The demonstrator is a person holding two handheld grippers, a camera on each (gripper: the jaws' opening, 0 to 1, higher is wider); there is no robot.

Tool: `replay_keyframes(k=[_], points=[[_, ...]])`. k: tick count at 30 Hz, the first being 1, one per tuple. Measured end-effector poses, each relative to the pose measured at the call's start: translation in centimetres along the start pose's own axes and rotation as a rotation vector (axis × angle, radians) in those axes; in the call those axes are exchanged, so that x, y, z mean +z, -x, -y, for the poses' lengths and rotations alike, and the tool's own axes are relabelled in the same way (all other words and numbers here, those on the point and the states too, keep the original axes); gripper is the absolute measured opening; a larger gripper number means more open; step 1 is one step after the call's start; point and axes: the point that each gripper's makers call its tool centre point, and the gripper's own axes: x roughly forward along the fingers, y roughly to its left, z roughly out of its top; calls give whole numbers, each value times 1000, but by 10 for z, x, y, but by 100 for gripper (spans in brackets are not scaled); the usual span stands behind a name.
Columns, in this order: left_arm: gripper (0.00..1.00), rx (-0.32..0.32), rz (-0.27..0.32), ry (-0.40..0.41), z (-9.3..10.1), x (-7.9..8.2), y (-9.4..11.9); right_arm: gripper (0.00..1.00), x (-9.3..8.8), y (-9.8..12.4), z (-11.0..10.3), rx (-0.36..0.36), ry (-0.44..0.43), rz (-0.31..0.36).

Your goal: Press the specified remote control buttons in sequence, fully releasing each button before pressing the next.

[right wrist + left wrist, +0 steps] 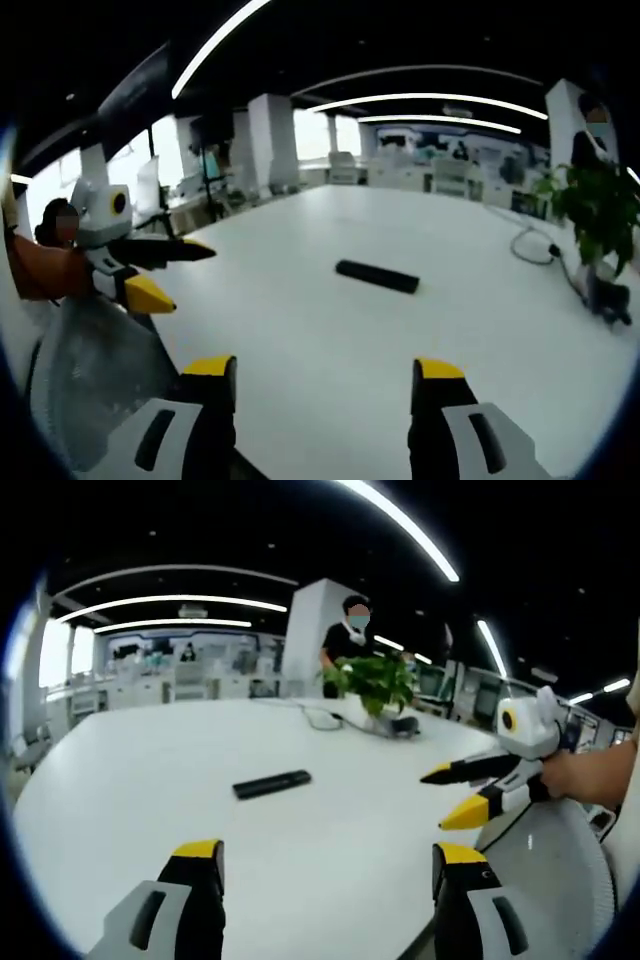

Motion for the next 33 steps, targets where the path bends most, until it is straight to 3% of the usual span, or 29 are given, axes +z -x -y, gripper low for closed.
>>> replay_keyframes(k=[33], points=[[88, -7, -13, 1, 0, -2, -2, 69, 1, -1, 0, 3, -1, -2]])
